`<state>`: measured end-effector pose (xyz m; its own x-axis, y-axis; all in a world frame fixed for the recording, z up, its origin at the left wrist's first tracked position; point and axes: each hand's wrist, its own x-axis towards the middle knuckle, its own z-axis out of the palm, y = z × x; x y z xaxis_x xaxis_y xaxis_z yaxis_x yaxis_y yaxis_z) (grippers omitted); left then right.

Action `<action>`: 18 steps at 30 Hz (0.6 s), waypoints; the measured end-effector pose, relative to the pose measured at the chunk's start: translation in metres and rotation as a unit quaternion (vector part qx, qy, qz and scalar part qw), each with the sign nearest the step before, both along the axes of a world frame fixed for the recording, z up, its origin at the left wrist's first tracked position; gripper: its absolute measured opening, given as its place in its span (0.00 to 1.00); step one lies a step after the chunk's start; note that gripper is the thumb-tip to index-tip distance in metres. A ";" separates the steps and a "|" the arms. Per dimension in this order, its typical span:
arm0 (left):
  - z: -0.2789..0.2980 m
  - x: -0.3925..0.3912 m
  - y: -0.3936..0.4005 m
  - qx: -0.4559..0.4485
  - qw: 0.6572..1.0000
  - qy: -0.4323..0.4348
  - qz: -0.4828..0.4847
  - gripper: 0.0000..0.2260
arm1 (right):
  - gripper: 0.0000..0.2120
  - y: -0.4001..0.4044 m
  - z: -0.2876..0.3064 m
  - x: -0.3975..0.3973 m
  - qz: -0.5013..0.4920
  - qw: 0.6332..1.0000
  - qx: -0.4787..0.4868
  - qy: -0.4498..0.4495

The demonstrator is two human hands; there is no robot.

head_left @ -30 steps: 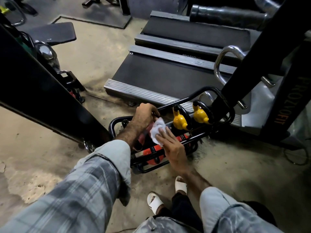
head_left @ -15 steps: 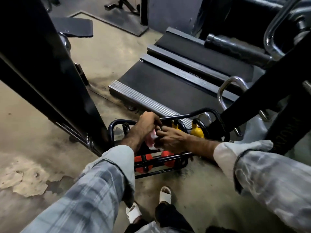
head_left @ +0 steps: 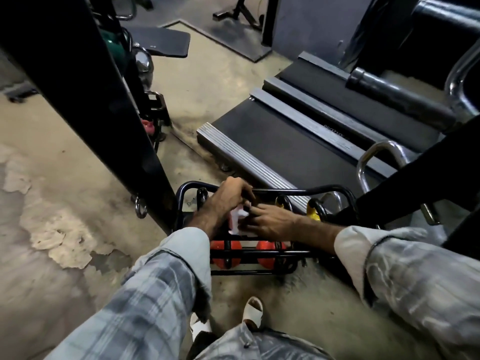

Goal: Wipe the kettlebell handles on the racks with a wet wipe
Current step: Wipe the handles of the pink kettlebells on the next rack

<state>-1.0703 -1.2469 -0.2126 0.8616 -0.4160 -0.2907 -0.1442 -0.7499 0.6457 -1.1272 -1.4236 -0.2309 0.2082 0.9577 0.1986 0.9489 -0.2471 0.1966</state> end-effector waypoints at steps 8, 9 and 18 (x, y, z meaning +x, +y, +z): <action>-0.007 -0.034 0.003 -0.119 0.984 -0.051 0.121 0.20 | 0.14 0.001 -0.034 -0.039 -0.298 0.867 0.306 0.256; -0.010 -0.044 0.001 -0.144 0.974 -0.063 0.162 0.20 | 0.10 0.005 -0.036 -0.039 -0.334 0.818 0.365 0.294; -0.027 -0.095 -0.014 -0.267 0.906 0.056 0.324 0.20 | 0.05 0.030 -0.025 0.009 -0.509 0.564 0.459 0.460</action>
